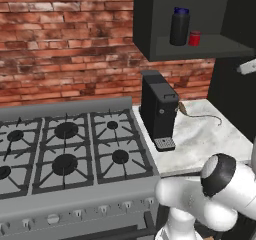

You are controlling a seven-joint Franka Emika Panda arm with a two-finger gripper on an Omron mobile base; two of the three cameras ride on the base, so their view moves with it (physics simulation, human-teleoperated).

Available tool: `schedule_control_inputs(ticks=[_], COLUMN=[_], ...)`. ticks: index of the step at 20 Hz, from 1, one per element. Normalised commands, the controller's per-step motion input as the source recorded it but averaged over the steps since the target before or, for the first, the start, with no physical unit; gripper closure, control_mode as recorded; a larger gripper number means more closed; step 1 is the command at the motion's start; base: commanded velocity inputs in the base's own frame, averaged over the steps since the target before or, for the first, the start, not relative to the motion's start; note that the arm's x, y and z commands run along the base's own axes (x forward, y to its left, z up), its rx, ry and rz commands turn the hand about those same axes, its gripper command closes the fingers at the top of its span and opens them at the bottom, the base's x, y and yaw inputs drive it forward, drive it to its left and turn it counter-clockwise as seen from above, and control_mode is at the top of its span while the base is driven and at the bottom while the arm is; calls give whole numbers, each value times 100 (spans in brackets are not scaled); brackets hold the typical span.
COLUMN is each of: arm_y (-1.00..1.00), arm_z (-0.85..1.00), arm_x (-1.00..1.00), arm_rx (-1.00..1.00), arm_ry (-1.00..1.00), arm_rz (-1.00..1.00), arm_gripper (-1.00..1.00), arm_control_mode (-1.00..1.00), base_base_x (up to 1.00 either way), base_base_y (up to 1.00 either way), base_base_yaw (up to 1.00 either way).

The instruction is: Pick the yogurt and jam from the counter and place them in the cabinets closest to them.

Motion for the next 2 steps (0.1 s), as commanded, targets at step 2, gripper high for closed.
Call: schedule_control_inputs(ticks=[2], arm_y=[31], arm_z=[-47], arm_x=[-99], arm_rx=[-7], arm_ry=[-34], arm_rz=[0], arm_gripper=[-100], arm_control_mode=[-100], base_base_x=[0], base_base_y=[0], base_base_yaw=[0])
